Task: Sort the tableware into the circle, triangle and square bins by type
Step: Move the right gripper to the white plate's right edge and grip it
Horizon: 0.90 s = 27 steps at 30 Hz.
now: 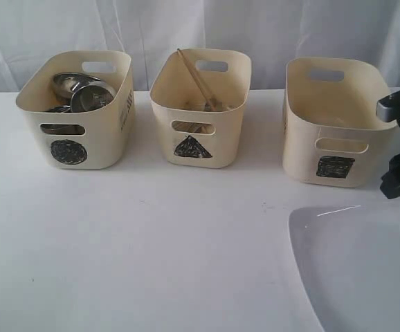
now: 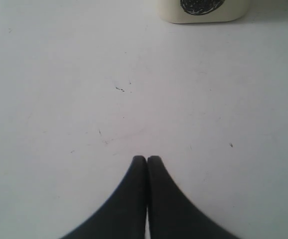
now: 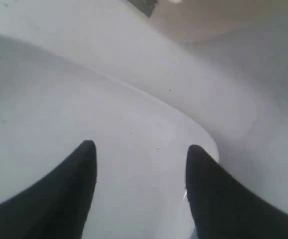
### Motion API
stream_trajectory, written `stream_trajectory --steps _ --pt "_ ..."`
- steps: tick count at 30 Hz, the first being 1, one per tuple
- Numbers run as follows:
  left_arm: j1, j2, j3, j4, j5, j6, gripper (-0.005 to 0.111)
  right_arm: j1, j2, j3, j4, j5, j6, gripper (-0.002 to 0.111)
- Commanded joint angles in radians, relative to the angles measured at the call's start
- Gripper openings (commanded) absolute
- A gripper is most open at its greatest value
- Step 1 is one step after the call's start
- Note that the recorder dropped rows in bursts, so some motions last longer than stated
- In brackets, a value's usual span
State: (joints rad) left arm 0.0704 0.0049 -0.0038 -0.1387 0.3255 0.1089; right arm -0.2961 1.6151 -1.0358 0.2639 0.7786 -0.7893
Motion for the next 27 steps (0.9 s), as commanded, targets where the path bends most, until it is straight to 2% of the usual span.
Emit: stream_trajectory --steps 1,8,11,15,20,27 --pt "-0.001 -0.005 0.004 -0.005 0.027 0.0 0.0 -0.005 0.003 0.002 0.008 -0.037 0.059 0.052" --pt "-0.001 -0.005 0.004 -0.005 0.027 0.0 0.0 -0.028 0.021 0.002 -0.015 -0.02 0.182 0.052" --pt "-0.001 -0.005 0.004 -0.005 0.027 0.0 0.0 -0.095 0.054 0.002 0.0 0.063 0.237 0.052" --pt "-0.001 -0.005 0.004 -0.005 0.027 0.0 0.0 -0.218 0.063 0.002 0.116 0.2 0.23 0.052" --pt "-0.001 -0.005 0.004 -0.005 0.027 0.0 0.0 -0.354 0.057 0.014 0.125 0.321 0.227 0.052" --pt "-0.001 -0.005 0.004 -0.005 0.027 0.0 0.0 -0.389 0.063 0.058 0.209 0.13 0.062 0.052"
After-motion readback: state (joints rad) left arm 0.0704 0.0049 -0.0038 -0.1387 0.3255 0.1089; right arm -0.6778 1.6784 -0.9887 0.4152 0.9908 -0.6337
